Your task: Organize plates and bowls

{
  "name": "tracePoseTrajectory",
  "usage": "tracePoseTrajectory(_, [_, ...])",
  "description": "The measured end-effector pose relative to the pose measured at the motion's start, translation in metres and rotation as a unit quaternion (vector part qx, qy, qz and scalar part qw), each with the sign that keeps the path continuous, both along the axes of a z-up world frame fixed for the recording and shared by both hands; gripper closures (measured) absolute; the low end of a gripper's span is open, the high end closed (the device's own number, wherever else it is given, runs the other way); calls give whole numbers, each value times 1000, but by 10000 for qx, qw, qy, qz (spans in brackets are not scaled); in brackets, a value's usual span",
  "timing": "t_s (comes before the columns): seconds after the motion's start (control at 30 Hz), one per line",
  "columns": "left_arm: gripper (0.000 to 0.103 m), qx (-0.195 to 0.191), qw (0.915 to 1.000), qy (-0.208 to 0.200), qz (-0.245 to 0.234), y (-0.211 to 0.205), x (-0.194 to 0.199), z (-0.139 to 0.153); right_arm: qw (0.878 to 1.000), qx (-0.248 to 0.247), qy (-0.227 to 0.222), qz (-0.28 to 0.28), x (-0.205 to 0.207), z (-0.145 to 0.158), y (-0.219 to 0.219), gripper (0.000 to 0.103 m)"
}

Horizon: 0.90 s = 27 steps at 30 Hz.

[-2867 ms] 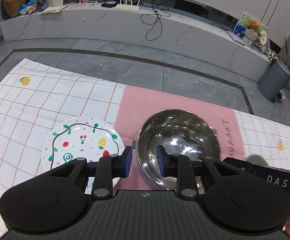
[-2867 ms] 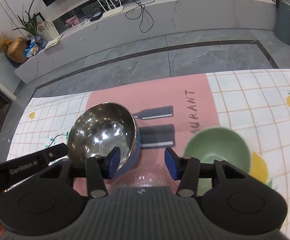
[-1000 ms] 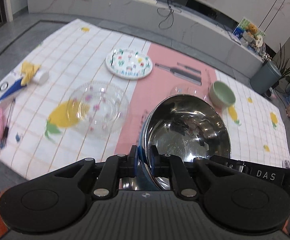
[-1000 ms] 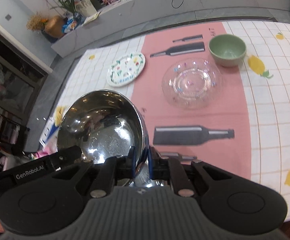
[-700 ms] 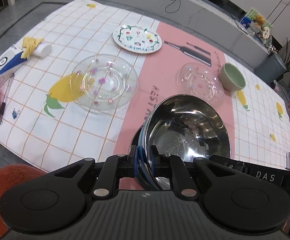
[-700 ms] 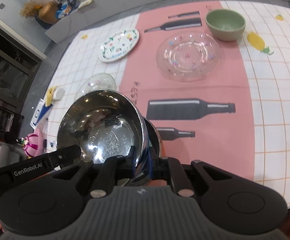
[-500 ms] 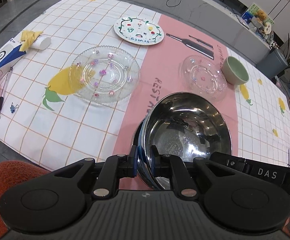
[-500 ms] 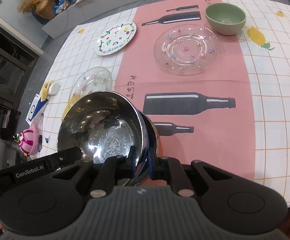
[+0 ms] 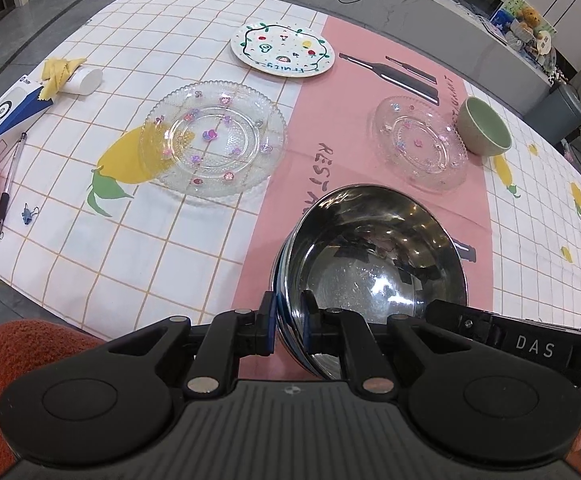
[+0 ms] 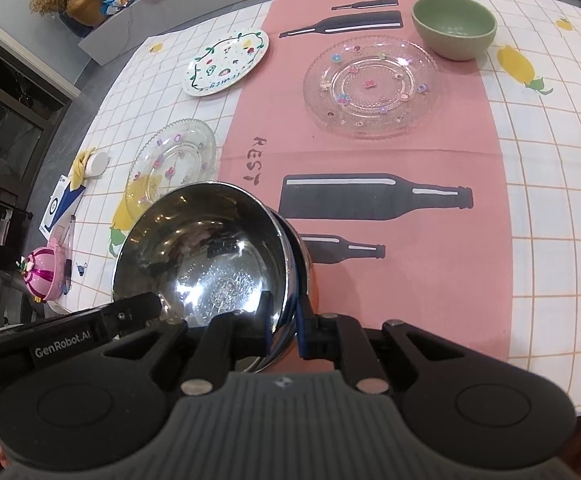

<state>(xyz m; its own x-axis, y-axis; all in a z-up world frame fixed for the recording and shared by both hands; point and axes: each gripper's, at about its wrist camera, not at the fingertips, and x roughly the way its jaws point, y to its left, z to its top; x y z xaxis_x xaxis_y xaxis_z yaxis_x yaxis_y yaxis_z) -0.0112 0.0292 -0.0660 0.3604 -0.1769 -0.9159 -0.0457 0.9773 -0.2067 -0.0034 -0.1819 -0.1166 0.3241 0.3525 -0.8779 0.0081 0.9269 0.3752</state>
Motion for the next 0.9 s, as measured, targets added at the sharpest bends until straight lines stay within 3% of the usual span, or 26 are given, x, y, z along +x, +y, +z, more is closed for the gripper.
tracePoseTrajectory(0.37, [89, -30, 9999, -102, 71, 4, 2, 3, 10000, 37, 17, -27, 3, -1, -3, 87])
tracePoseTrajectory(0.47, [77, -125, 9996, -247, 87, 7, 1, 9, 10000, 46, -24, -51, 2, 1, -5, 82])
tracePoseTrajectory(0.53, [76, -74, 9994, -322, 107, 7, 2, 13, 9999, 18, -83, -79, 2, 3, -7, 82])
tracePoseTrajectory(0.67, [76, 14, 9990, -425, 110, 5, 4, 17, 9998, 104, -136, -64, 2, 3, -8, 95])
tracePoseTrajectory(0.9, [76, 25, 9988, -481, 50, 2, 3, 21, 9998, 171, -40, -114, 4, -3, -10, 96])
